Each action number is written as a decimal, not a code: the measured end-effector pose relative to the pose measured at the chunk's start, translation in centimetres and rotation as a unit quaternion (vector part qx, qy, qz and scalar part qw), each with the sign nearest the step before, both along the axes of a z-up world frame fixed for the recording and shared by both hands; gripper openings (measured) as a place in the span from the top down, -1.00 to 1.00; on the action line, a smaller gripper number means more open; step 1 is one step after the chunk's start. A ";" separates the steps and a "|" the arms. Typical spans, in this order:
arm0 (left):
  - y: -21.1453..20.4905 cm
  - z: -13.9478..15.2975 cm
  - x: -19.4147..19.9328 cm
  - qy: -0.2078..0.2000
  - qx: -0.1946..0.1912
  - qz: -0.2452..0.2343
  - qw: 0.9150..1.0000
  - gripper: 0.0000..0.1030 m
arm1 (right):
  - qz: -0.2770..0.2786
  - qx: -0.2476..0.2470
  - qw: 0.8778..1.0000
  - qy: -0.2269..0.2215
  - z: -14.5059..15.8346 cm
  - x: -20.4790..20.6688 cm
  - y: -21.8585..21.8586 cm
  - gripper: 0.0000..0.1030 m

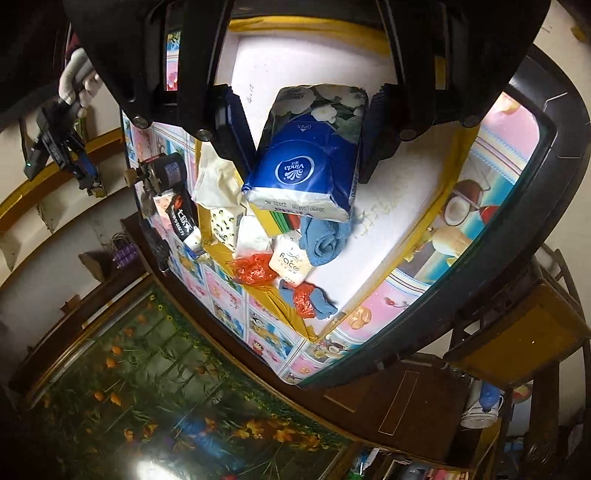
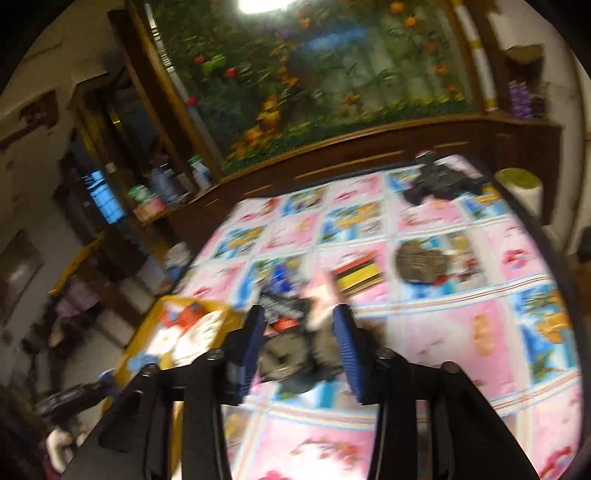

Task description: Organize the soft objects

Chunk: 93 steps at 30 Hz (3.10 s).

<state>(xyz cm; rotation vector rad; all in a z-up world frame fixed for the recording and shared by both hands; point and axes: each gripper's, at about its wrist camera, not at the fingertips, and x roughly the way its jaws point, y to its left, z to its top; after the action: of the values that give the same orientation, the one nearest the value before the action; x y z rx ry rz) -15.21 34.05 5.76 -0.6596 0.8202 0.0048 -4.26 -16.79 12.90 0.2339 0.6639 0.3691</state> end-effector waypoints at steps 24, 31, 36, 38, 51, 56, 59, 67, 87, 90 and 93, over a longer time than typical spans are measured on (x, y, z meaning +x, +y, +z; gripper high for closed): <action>-2.3 -1.9 3.8 0.019 -0.038 -0.026 0.999 -0.01 | -0.080 -0.015 0.980 0.183 -8.5 26.3 -2.5 -0.63; -2.1 -2.8 4.5 0.029 -0.047 -0.028 0.998 0.00 | -0.052 -0.012 0.980 0.193 -10.6 27.4 -0.9 -0.14; -1.8 -2.1 3.1 0.015 -0.049 -0.026 0.998 -0.01 | -0.066 -0.019 0.986 0.150 -7.4 23.4 -1.6 -0.13; -1.4 -1.8 2.4 0.010 -0.046 -0.022 0.999 -0.01 | -0.071 -0.029 0.990 0.119 -4.9 20.8 -1.9 -0.13; 0.8 -3.0 6.0 0.104 0.015 -0.018 0.994 -0.01 | 0.151 -0.060 0.986 0.038 1.9 2.0 11.0 -0.15; 1.2 -2.2 9.4 0.098 0.016 -0.007 0.995 0.00 | 0.226 -0.072 0.971 0.043 0.8 -1.8 17.3 -0.15; 2.3 -2.0 11.0 0.072 0.002 0.007 0.997 -0.04 | 0.257 -0.075 0.962 0.059 -0.4 -2.5 20.6 -0.15; 2.8 -1.4 9.5 0.048 -0.013 -0.014 0.999 -0.17 | 0.324 -0.090 0.935 0.114 -4.7 -2.5 28.8 -0.15; 2.8 1.3 0.6 0.001 -0.013 0.006 1.000 -0.38 | 0.312 -0.084 0.943 0.078 -4.4 -4.4 28.4 -0.55; 1.6 1.7 -0.8 -0.008 -0.011 0.003 1.000 -0.38 | 0.290 -0.079 0.952 0.059 -3.6 -5.1 24.6 -0.55; -0.4 2.4 -2.2 -0.021 0.001 -0.005 1.000 -0.39 | 0.254 -0.071 0.964 0.041 -3.0 -5.9 19.7 -0.60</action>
<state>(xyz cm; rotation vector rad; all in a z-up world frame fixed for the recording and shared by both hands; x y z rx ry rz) -17.42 33.69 8.12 -0.6517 0.7825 -0.0174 -10.14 2.88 9.94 -0.0645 0.8270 0.8030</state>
